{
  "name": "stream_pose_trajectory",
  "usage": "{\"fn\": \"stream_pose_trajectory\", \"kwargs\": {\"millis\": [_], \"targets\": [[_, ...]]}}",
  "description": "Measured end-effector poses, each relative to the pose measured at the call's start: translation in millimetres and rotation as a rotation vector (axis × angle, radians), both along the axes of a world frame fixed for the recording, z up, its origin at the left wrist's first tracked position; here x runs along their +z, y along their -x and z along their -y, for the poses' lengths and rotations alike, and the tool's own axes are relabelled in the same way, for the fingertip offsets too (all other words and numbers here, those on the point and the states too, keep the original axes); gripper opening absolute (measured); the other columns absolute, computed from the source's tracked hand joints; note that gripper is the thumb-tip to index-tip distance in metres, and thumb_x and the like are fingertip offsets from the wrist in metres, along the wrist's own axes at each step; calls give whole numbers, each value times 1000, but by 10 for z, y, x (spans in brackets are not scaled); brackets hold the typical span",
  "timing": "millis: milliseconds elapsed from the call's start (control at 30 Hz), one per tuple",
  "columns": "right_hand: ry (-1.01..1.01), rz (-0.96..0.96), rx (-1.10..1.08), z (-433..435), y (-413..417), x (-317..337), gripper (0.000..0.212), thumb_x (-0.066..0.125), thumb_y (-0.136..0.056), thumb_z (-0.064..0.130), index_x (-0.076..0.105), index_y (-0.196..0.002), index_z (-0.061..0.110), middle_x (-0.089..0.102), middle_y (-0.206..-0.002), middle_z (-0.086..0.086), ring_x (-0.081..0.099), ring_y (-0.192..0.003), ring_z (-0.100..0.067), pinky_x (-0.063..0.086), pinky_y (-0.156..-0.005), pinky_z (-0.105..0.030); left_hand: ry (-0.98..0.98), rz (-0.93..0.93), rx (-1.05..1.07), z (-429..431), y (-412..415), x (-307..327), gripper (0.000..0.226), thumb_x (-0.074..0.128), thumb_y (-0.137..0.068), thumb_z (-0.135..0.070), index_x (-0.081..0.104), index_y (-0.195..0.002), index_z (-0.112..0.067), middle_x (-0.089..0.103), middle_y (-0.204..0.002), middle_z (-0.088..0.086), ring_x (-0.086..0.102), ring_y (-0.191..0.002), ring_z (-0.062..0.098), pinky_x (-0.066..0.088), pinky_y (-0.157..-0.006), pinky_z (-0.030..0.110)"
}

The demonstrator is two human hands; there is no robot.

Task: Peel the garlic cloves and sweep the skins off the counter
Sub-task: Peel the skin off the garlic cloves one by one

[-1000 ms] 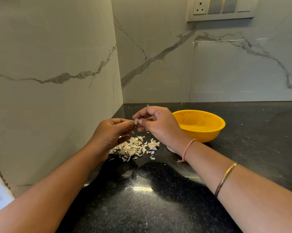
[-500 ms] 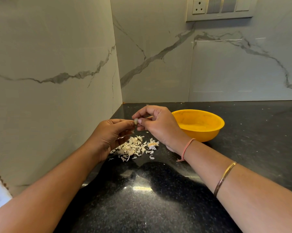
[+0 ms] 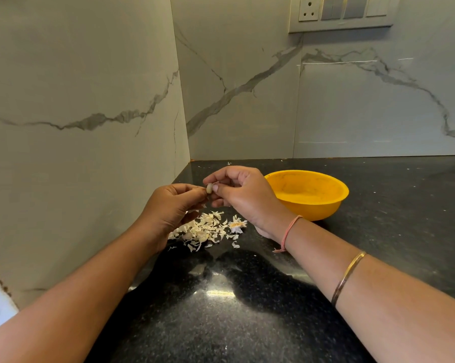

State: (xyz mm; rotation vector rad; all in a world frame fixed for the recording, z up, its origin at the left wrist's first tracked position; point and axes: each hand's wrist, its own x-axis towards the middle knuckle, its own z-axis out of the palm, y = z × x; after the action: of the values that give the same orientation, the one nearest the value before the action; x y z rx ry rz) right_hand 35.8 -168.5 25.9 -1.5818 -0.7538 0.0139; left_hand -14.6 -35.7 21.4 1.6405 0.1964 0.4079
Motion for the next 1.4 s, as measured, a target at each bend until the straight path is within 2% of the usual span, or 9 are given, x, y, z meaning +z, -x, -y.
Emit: {"fn": "stream_pose_trajectory", "kwargs": {"millis": [267,500,667,833,933,1033,1167,1267,1400], "targets": [[-63,-162,66,11,34,10,12,62,-87,2,67,-97,-2,66,-81,-9,66,-65,-10,57,-65,-21,-166,37,50,13,-3,-13,15,62,-86,-11,66,-72,-14,63,-71,7,55,-67,14,45,-60,23],[-20,-200,61,5,22,4,19,55,-88,-8,65,-103,-3,66,-89,-12,65,-67,-12,57,-68,-21,-182,50,78,-2,-14,-12,14,61,-86,-9,66,-74,-13,63,-72,7,54,-67,15,45,-60,24],[-16,-245,73,9,7,3,19,53,-89,-9,64,-102,0,64,-81,-11,64,-66,-15,58,-74,-27,-107,67,203,-66,-30,-2,14,63,-87,-20,65,-74,-16,64,-74,3,57,-69,15,47,-63,26],[-46,-283,95,14,13,20,17,53,-89,-8,64,-96,3,65,-80,-12,64,-66,-17,57,-76,-29,-71,74,204,-59,-20,10,28,64,-85,-36,64,-67,-15,65,-70,1,58,-65,13,48,-65,27],[-43,-300,96,17,6,21,17,52,-90,-7,65,-98,2,64,-81,-12,64,-68,-18,56,-80,-32,-134,94,185,-74,-10,5,7,66,-85,-20,63,-79,-20,64,-80,-1,57,-73,11,49,-64,25],[-42,-322,107,17,8,24,17,52,-90,-7,65,-98,0,64,-80,-12,63,-68,-17,56,-79,-31,-178,101,182,-74,-4,1,25,56,-88,-3,66,-79,-24,64,-83,-2,57,-74,10,51,-68,27],[-36,-329,110,18,8,23,17,51,-90,-6,64,-101,-4,64,-81,-13,63,-67,-17,56,-77,-30,-115,58,154,-30,7,32,19,53,-91,-21,67,-79,-19,67,-87,1,58,-83,13,49,-71,30],[-47,-341,116,13,21,28,16,51,-90,-7,62,-101,-5,63,-80,-14,63,-66,-16,57,-73,-27,-122,51,104,-19,9,18,21,63,-85,-37,66,-79,-17,65,-81,3,58,-75,13,49,-69,30],[-51,-341,114,5,32,28,13,52,-90,-6,64,-94,-1,64,-77,-11,63,-67,-16,57,-76,-29,-174,62,91,-21,-2,1,14,67,-81,-29,65,-78,-16,58,-70,3,51,-64,13,47,-60,26]]}}
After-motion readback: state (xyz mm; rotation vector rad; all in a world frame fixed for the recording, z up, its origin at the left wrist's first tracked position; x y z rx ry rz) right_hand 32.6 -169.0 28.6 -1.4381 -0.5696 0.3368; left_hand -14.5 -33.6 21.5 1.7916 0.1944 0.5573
